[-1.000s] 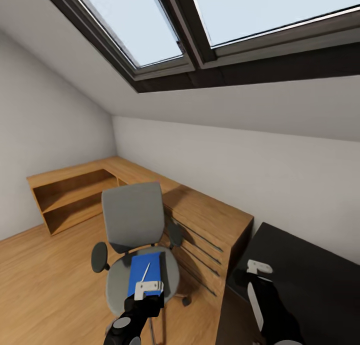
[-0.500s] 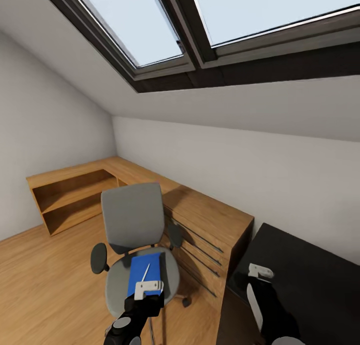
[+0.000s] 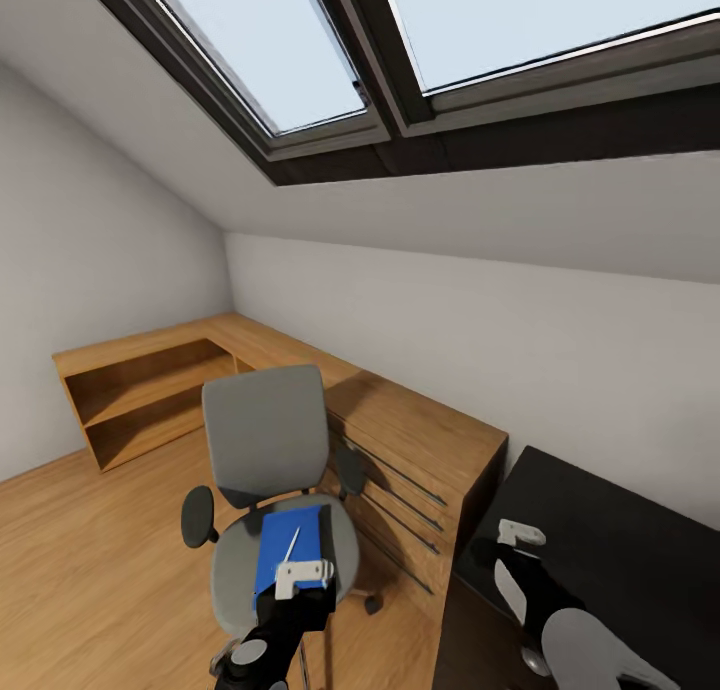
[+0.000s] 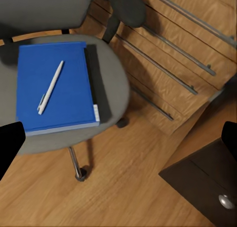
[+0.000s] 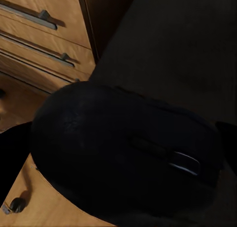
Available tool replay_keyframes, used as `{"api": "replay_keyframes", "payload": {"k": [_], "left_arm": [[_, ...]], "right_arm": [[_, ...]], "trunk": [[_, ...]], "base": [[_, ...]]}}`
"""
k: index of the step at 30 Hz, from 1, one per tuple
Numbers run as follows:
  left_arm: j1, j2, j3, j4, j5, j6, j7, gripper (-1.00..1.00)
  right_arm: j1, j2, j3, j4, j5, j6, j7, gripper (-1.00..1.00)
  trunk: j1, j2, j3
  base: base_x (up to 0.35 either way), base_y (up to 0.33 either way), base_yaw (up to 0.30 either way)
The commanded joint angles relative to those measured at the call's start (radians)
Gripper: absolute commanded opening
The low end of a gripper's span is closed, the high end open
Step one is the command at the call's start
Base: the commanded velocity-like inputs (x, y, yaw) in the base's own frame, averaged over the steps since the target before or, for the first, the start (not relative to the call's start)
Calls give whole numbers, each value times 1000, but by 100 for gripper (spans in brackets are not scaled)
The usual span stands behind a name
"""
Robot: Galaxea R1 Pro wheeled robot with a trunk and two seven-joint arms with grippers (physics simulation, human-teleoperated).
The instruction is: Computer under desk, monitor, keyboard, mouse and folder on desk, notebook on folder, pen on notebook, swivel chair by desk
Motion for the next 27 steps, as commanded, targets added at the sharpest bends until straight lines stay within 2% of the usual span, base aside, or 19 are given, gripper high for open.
{"api": "replay_keyframes", "payload": {"k": [1,3,5,8,9,18,27], "left_arm": [[-1,0,-5,-3,7,1,8,100],[-1,3,-16,-38,7,-2,6,100],[-1,4,-17,-62,8,-3,5,100],[-1,5,-18,-98,11,-2,5,100],[-1,5,-18,-109,12,-2,6,100],[-1,5,-18,-113,12,-2,8,100],[-1,5,-18,-110,12,-2,36,100]], "right_arm": [[-9,-4,-4,19,8,-8,-2,-100],[-33,-20,-4,82,6,-54,-35,-100],[-37,-24,-4,93,5,-63,-50,-100],[-40,-27,-5,103,-18,-64,-64,-100],[-41,-25,-4,106,-41,-57,-71,-100],[-41,-24,-4,108,-55,-53,-89,-100],[-41,-23,-4,108,-55,-53,-93,-100]], "trunk": [[0,-2,-2],[0,-2,-2],[0,-2,-2],[0,-2,-2],[4,-9,-5],[39,-72,-33],[73,-135,-61]], "base": [[0,0,0],[0,0,0],[0,0,0],[0,0,0],[0,0,0],[0,0,0],[0,0,0]]}}
